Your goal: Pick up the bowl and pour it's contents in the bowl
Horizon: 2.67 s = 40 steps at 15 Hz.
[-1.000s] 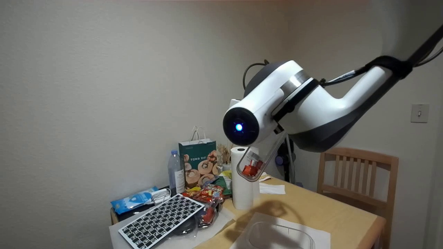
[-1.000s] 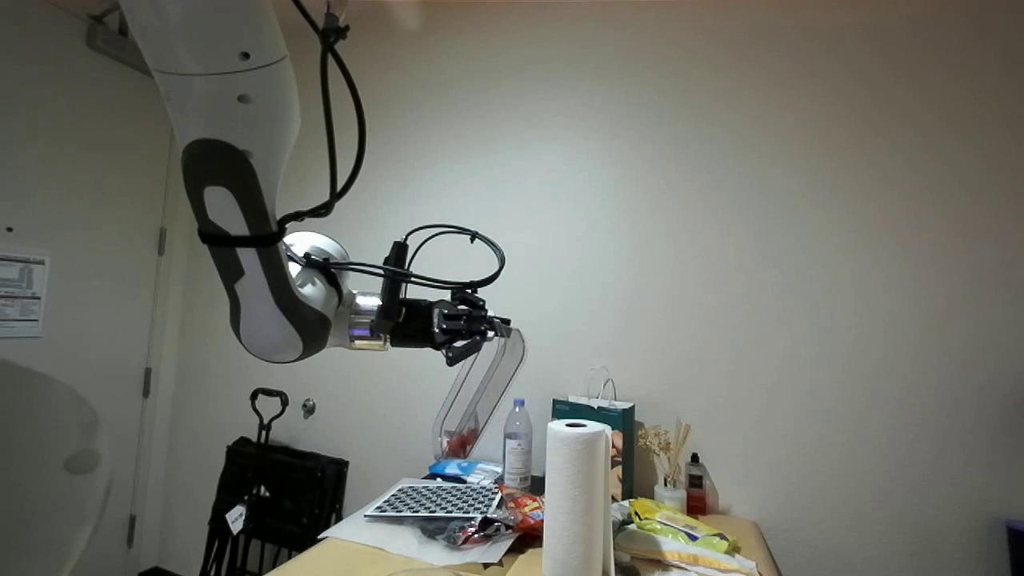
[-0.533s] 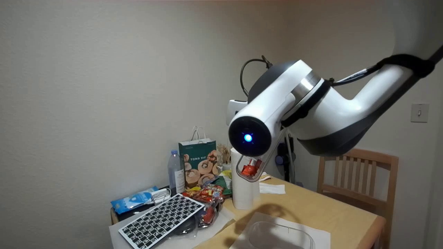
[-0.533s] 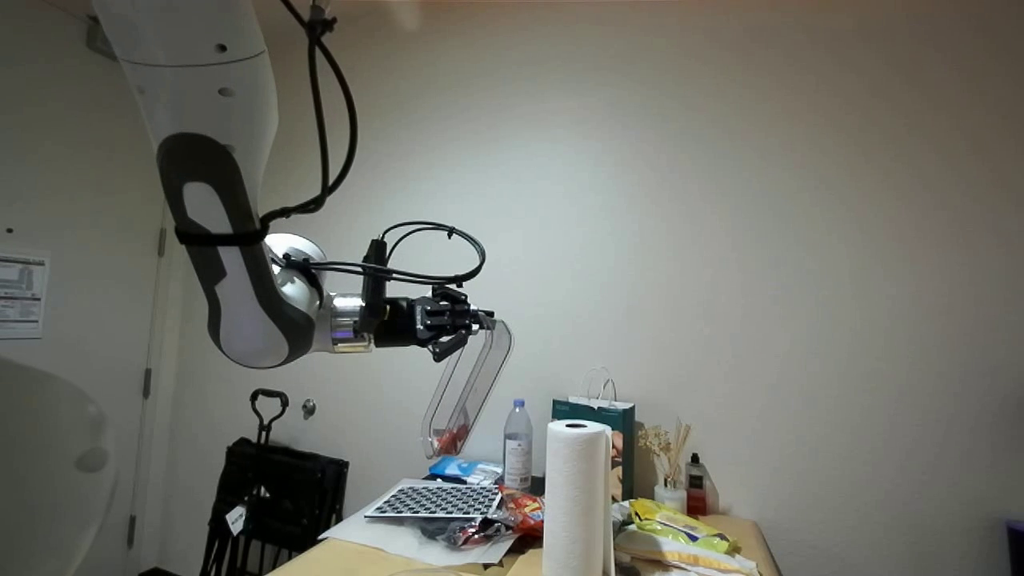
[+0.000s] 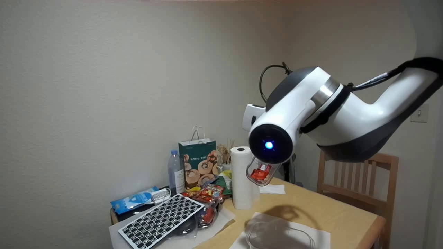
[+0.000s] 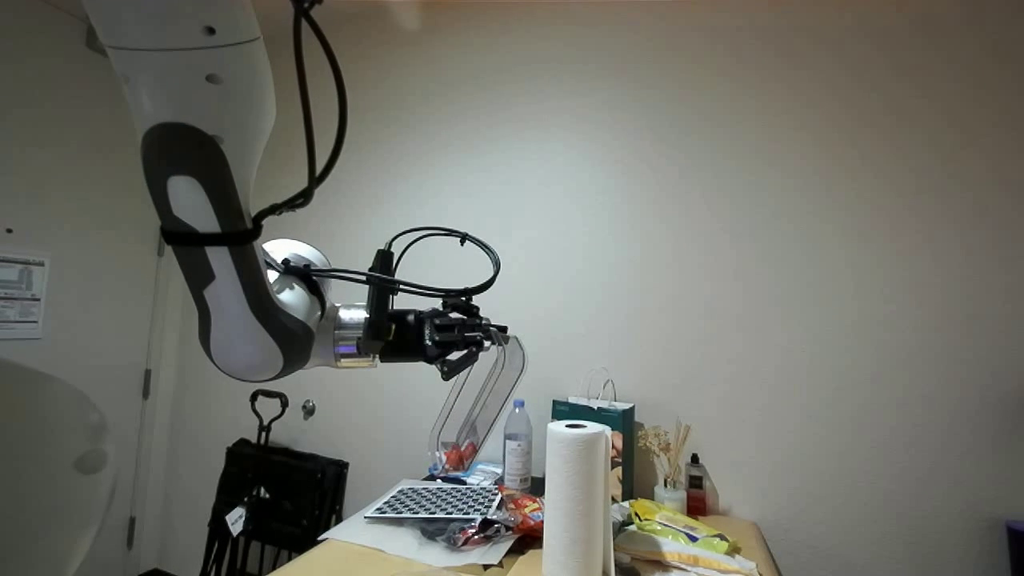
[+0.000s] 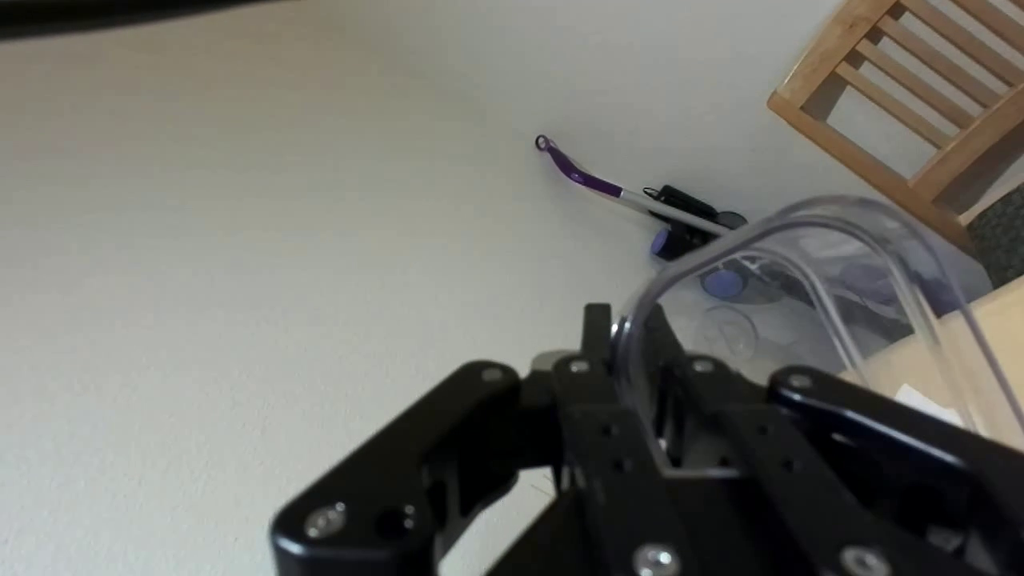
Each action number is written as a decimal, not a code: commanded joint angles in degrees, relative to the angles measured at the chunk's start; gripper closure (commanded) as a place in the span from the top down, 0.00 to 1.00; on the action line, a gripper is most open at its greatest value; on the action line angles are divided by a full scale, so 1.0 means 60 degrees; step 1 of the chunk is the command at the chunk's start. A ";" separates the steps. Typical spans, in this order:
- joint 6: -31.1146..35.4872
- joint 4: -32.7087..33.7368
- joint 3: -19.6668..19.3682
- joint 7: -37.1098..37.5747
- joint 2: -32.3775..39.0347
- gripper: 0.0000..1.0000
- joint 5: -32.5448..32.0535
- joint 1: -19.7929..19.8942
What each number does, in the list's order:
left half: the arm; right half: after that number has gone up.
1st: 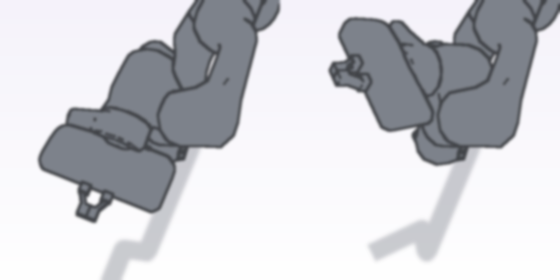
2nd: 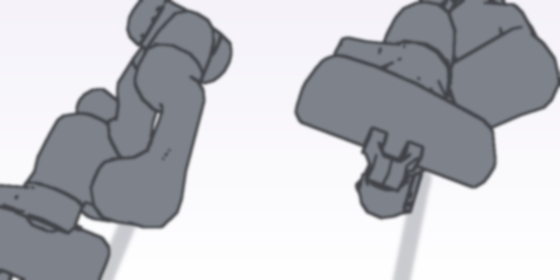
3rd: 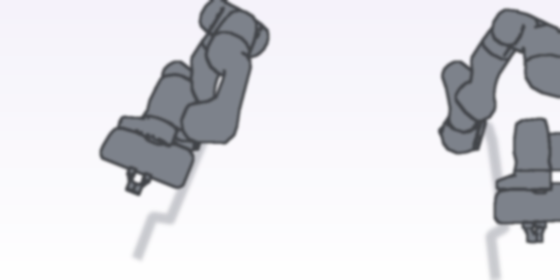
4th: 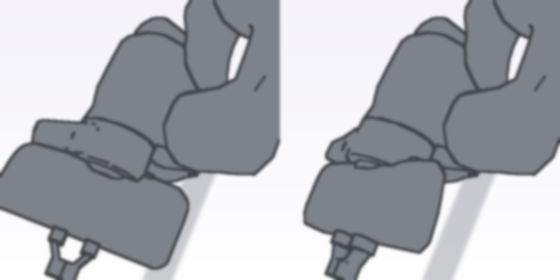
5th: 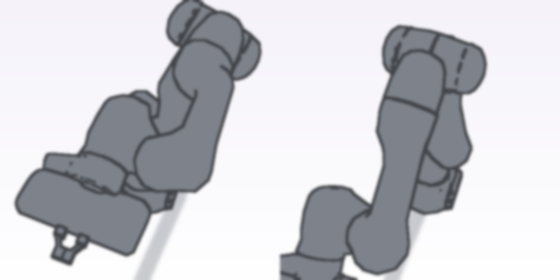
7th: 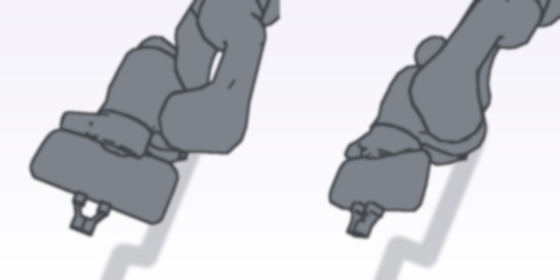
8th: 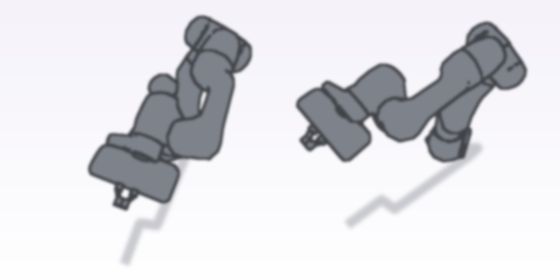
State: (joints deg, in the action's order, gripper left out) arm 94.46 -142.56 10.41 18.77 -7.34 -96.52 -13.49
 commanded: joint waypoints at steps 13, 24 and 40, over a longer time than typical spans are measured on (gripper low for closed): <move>-0.2097 -0.1610 0.0997 -0.0129 -0.0866 0.03 -0.0481 -0.0696; -0.7163 -0.2273 0.2596 0.2015 0.0542 0.03 0.1861 -0.2242; -0.4035 -0.0804 0.1974 -0.0644 0.0240 0.03 0.4105 -0.1897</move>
State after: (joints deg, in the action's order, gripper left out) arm 64.07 -149.37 23.35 22.08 -3.35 -73.36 -26.23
